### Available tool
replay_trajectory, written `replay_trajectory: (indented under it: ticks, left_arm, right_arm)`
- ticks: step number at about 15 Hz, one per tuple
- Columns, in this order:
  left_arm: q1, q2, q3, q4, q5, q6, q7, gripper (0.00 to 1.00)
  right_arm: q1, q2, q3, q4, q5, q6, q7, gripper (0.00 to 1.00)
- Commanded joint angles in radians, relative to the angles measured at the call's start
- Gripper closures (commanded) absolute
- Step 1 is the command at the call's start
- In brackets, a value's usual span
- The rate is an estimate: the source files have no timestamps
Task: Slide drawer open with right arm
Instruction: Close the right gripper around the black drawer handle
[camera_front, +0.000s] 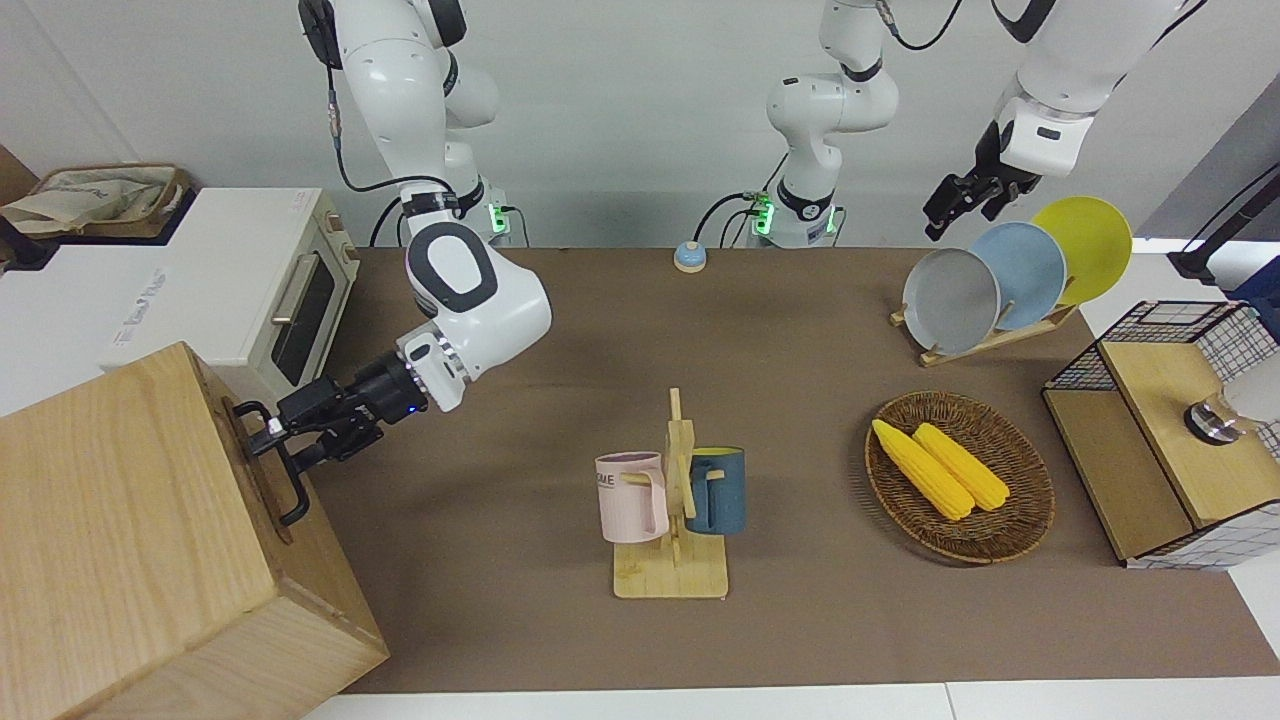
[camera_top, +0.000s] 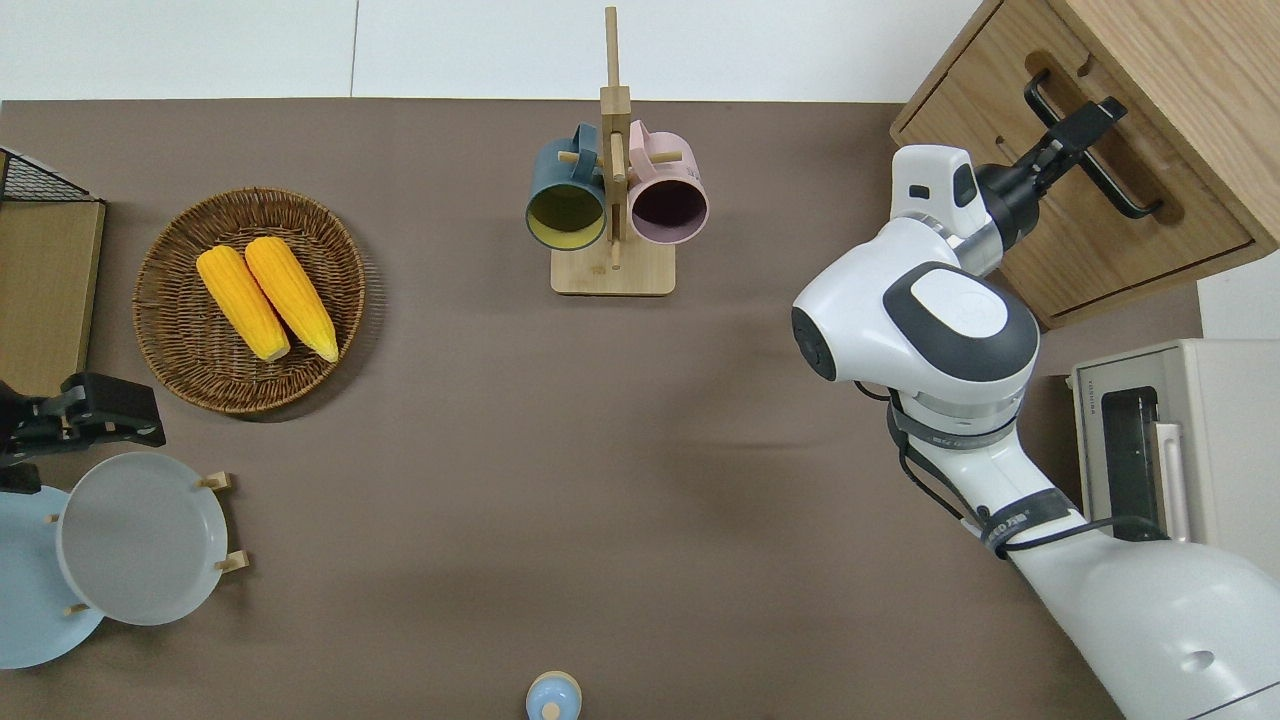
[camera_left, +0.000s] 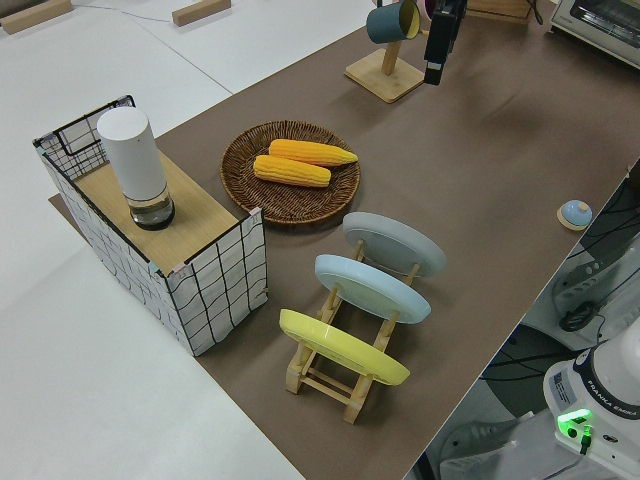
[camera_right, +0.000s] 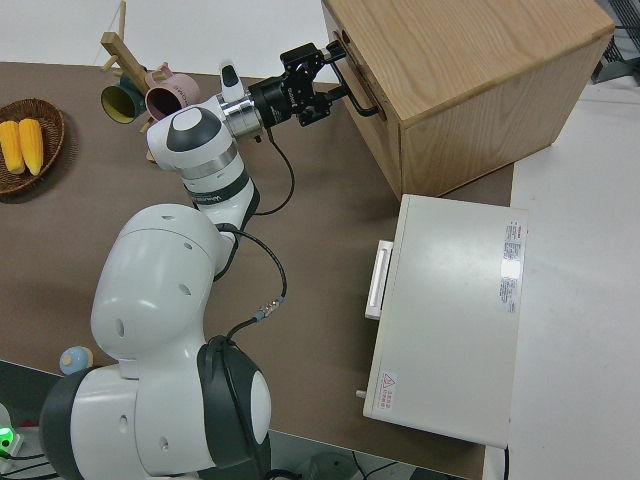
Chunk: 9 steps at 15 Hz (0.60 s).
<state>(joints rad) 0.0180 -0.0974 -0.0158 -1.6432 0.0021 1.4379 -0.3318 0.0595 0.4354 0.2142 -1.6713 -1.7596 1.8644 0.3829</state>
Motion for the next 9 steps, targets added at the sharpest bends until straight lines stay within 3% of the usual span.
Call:
replay_trajectory:
  ticks: [1, 2, 4, 6, 9]
  left_arm:
    - [-0.004, -0.008, 0.005, 0.000, -0.004, -0.002, 0.010, 0.01]
    - [-0.004, -0.008, 0.005, 0.000, -0.004, -0.002, 0.010, 0.01]
    - [-0.004, -0.008, 0.005, 0.000, -0.004, -0.002, 0.010, 0.01]
    - [-0.004, -0.008, 0.005, 0.000, -0.004, -0.002, 0.010, 0.01]
    - [-0.004, -0.008, 0.005, 0.000, -0.004, -0.002, 0.010, 0.01]
  right_arm:
    - [-0.013, 0.019, 0.007, 0.022, -0.029, 0.019, 0.002, 0.591]
    - [-0.013, 0.019, 0.007, 0.022, -0.026, 0.019, 0.007, 0.709]
    - [-0.012, 0.019, 0.010, 0.022, -0.021, 0.016, 0.007, 0.770]
    - [-0.010, 0.019, 0.011, 0.022, -0.018, 0.016, 0.008, 0.991]
    - [-0.006, 0.019, 0.016, 0.022, -0.014, 0.007, 0.007, 1.000]
